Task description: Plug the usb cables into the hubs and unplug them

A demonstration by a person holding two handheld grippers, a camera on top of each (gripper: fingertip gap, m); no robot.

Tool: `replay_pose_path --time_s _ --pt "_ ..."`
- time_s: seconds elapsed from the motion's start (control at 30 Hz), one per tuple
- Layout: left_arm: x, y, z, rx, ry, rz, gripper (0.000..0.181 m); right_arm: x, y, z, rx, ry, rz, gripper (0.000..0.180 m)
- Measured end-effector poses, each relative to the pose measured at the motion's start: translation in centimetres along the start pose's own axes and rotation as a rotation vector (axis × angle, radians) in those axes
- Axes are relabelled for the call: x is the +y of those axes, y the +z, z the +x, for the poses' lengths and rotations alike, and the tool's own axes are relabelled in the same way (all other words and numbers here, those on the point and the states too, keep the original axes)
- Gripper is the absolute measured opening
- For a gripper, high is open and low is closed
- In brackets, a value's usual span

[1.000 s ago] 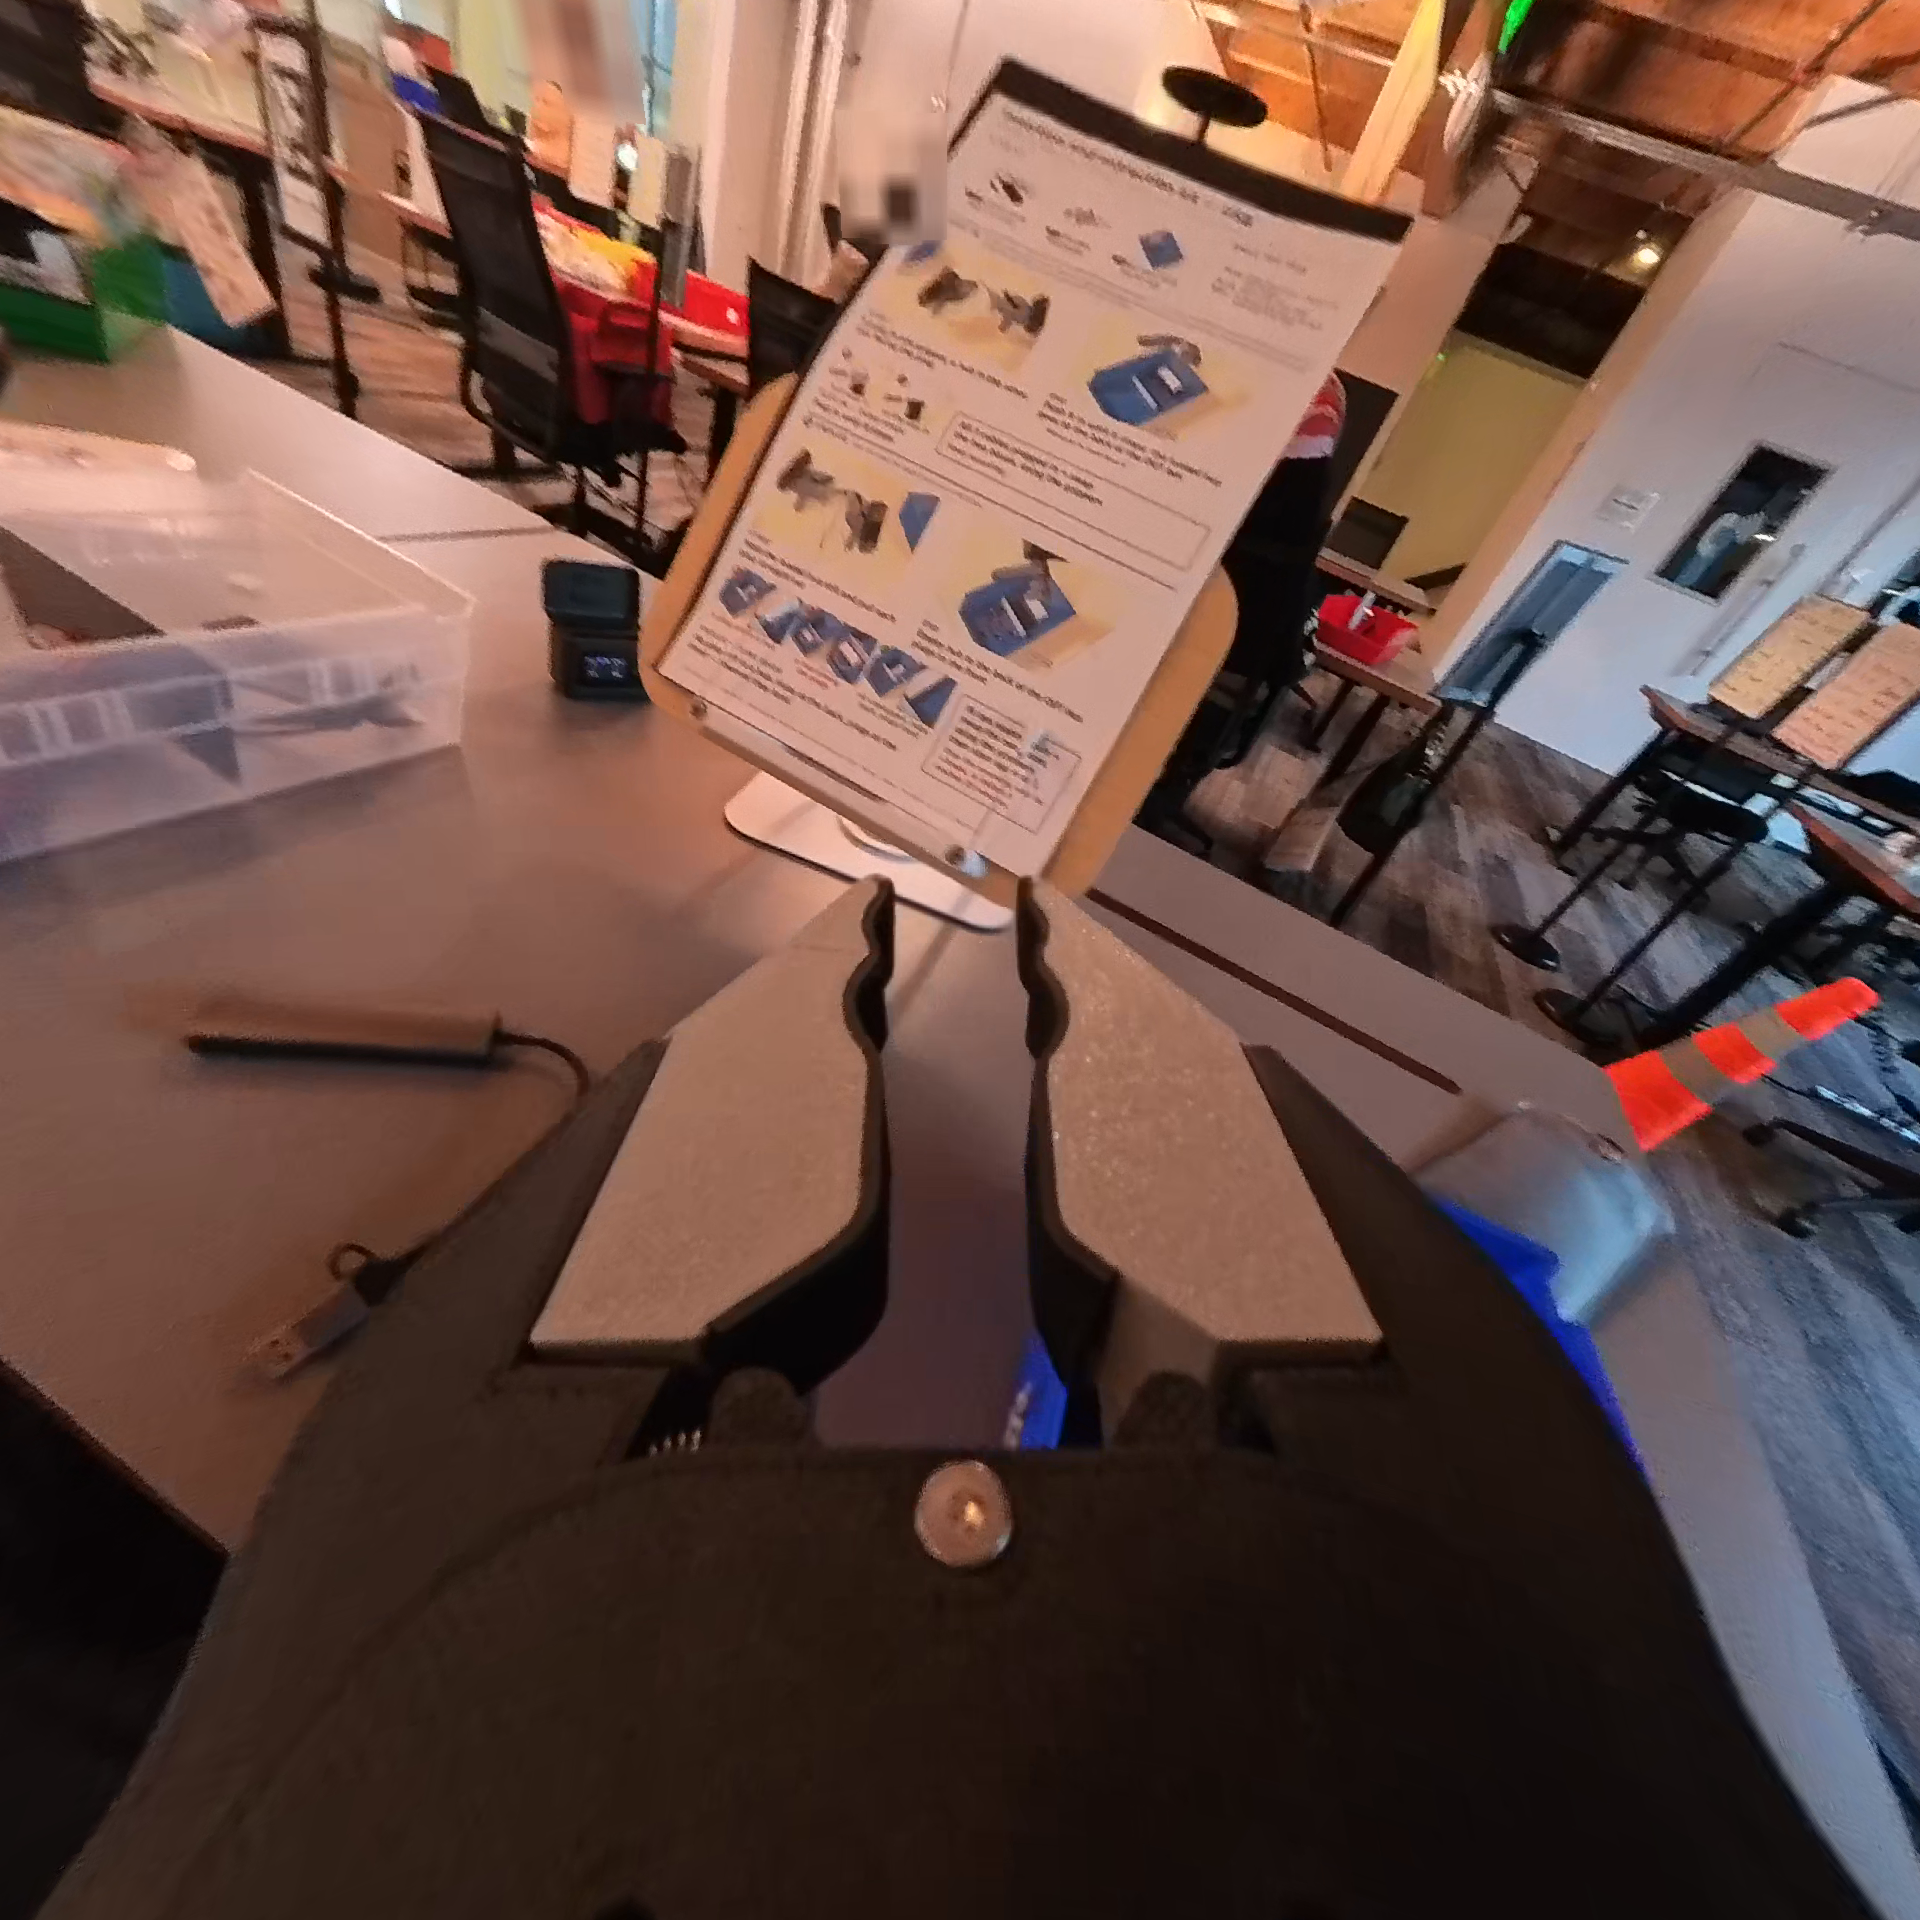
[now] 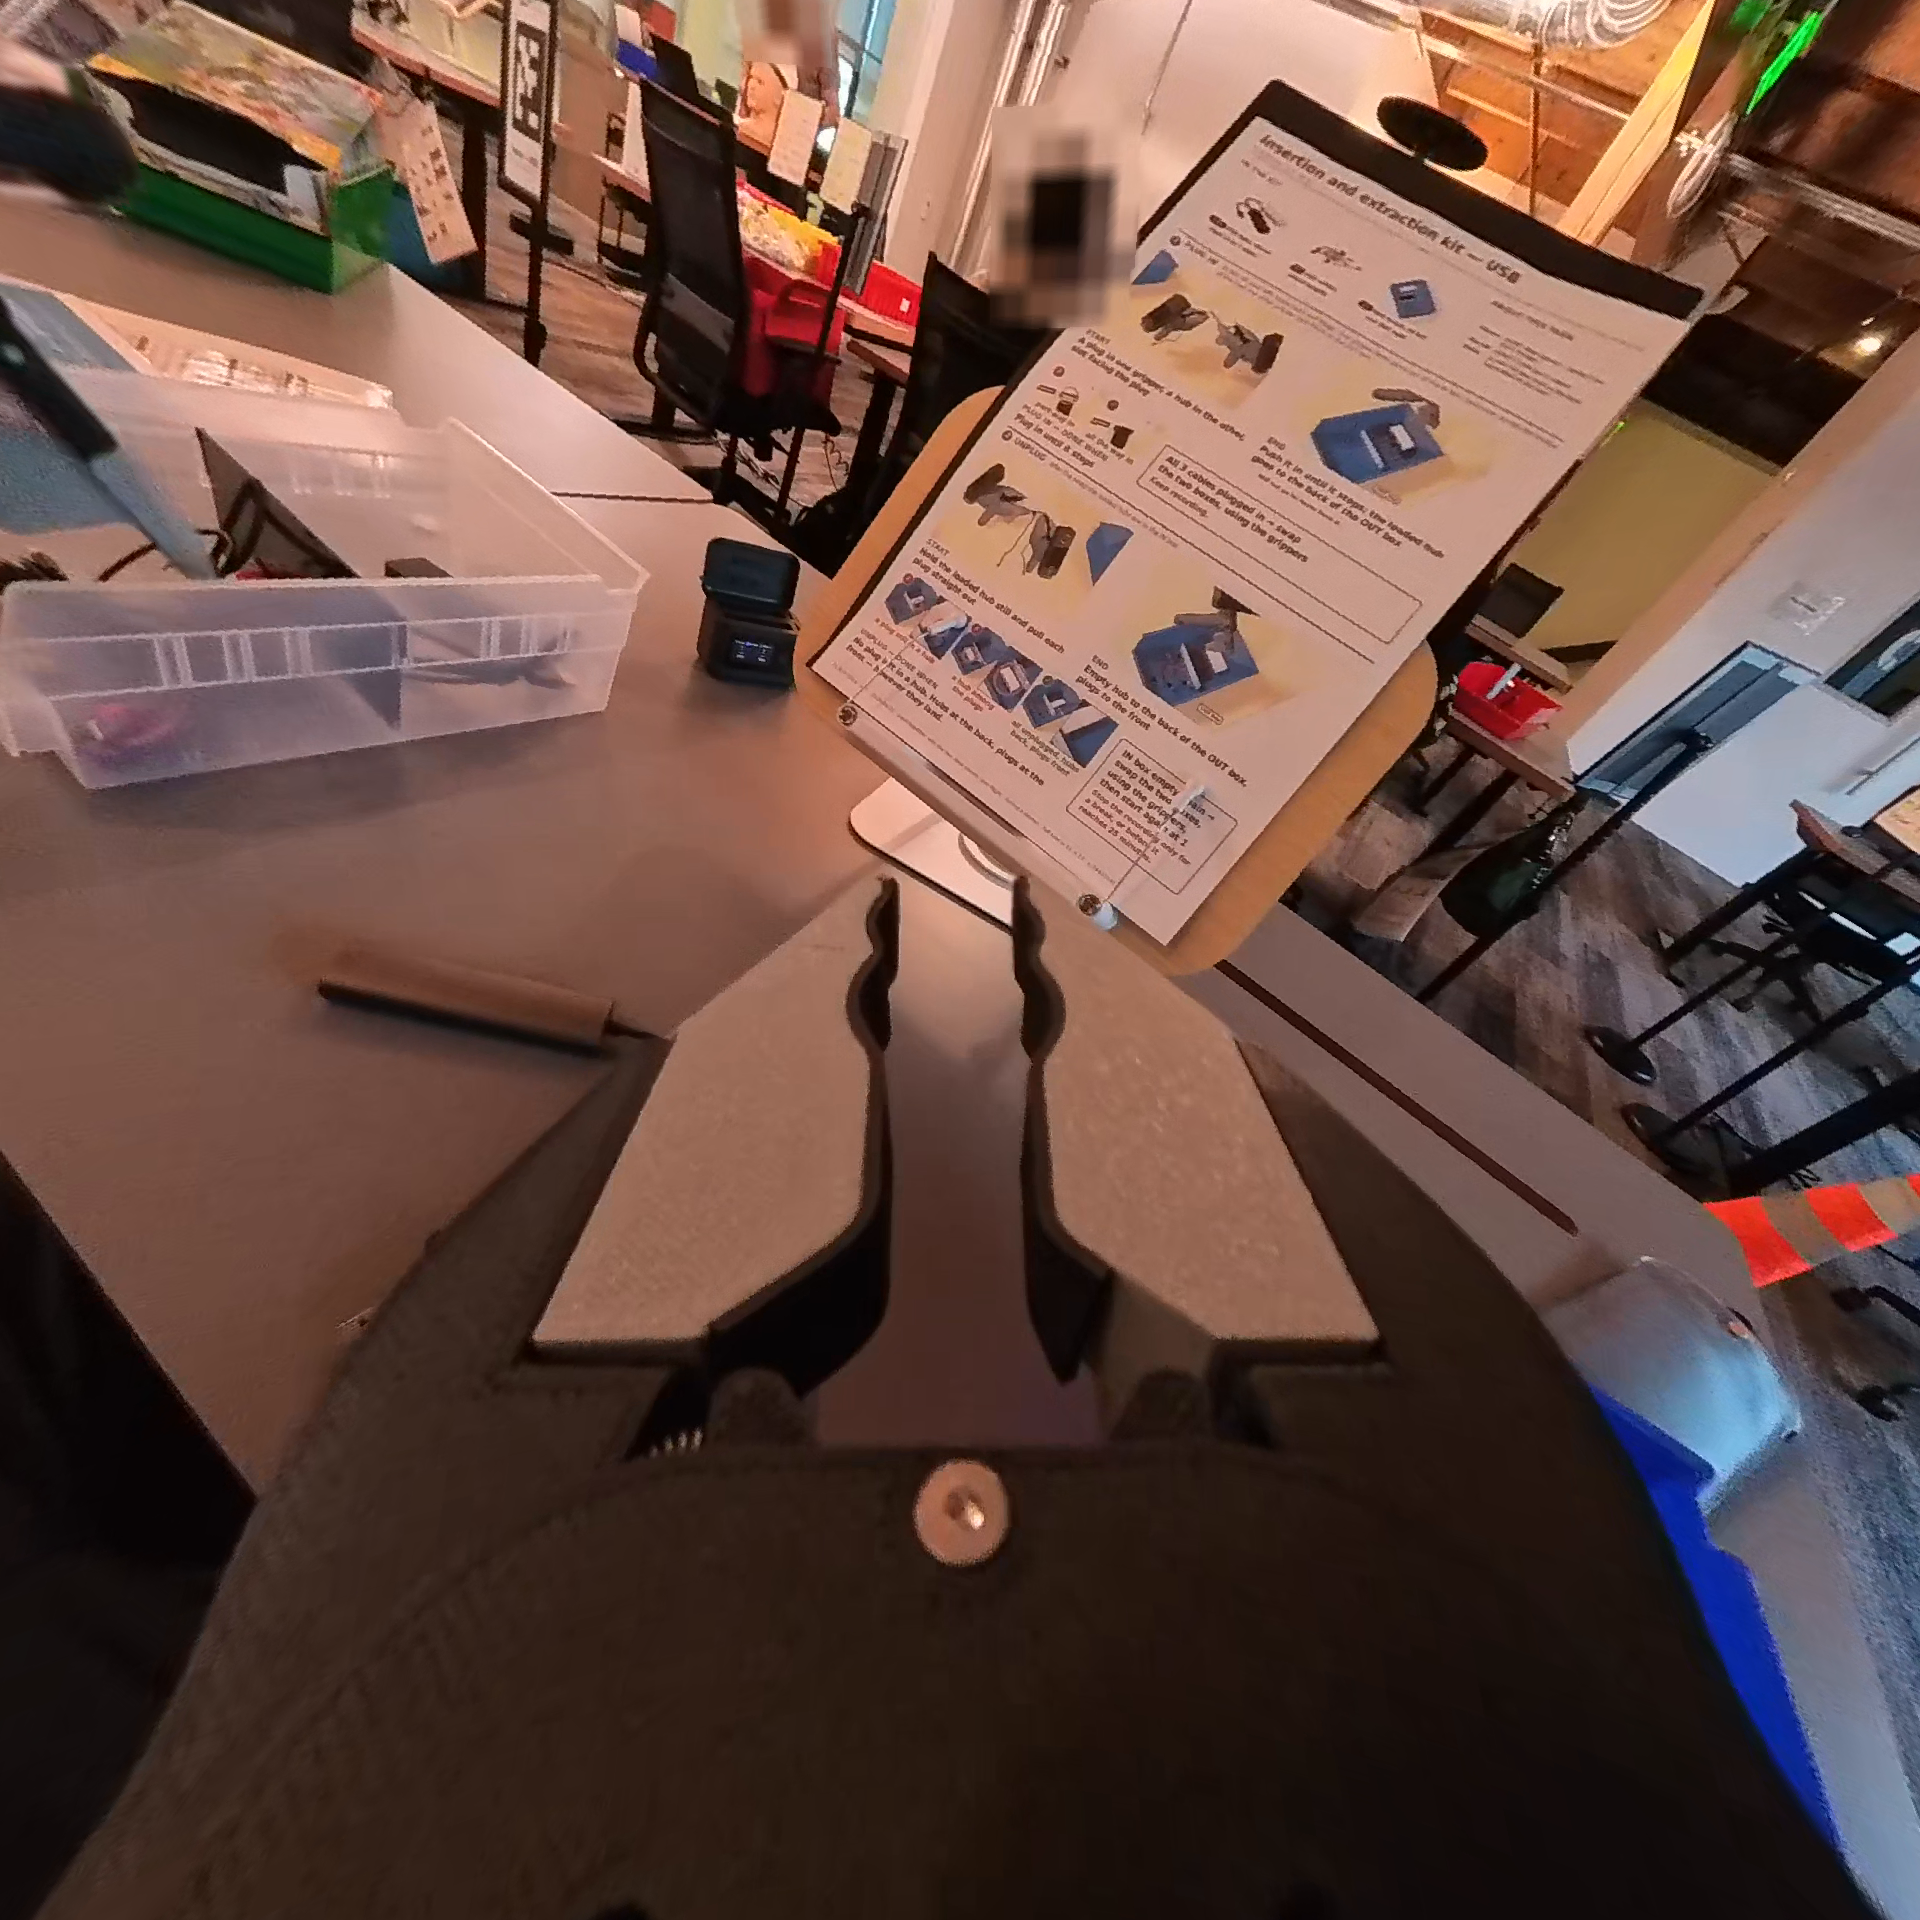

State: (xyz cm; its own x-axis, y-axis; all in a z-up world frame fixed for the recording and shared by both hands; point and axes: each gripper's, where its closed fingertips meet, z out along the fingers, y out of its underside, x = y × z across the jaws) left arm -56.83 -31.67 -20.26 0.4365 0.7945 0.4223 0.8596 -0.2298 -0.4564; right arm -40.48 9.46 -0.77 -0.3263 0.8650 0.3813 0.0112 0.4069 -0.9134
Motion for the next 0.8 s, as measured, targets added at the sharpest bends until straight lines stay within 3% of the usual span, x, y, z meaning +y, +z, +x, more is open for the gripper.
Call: replay_pose_path --time_s 0.07,0.2,0.43,0.6,0.7,0.8 --pt "0.9 1.1 0.3 0.011 0.043 -0.066 0.006 0.3 -0.1 0.3 0.007 0.004 -0.007 0.019" --pt "0.1 -0.1 1.1 0.022 0.084 -0.028 0.003 0.4 -0.5 0.8 0.016 0.010 -0.007 0.019" --pt "-3.3 -7.7 4.6 0.035 0.195 0.159 0.000 0.2 -0.5 0.3 0.002 0.007 -0.004 0.018" --pt "-4.6 -13.1 12.7 0.191 0.367 0.361 0.000 -0.1 0.0 -1.7 -0.053 -0.009 -0.009 0.019" --pt "-3.0 -13.8 18.5 0.271 0.505 0.415 0.000 -0.7 0.7 -5.6 -0.222 0.029 0.019 0.029" --pt "-0.5 -12.2 24.3 0.399 0.607 0.452 0.000 -2.5 0.3 -12.4 -0.565 0.134 0.092 0.041"
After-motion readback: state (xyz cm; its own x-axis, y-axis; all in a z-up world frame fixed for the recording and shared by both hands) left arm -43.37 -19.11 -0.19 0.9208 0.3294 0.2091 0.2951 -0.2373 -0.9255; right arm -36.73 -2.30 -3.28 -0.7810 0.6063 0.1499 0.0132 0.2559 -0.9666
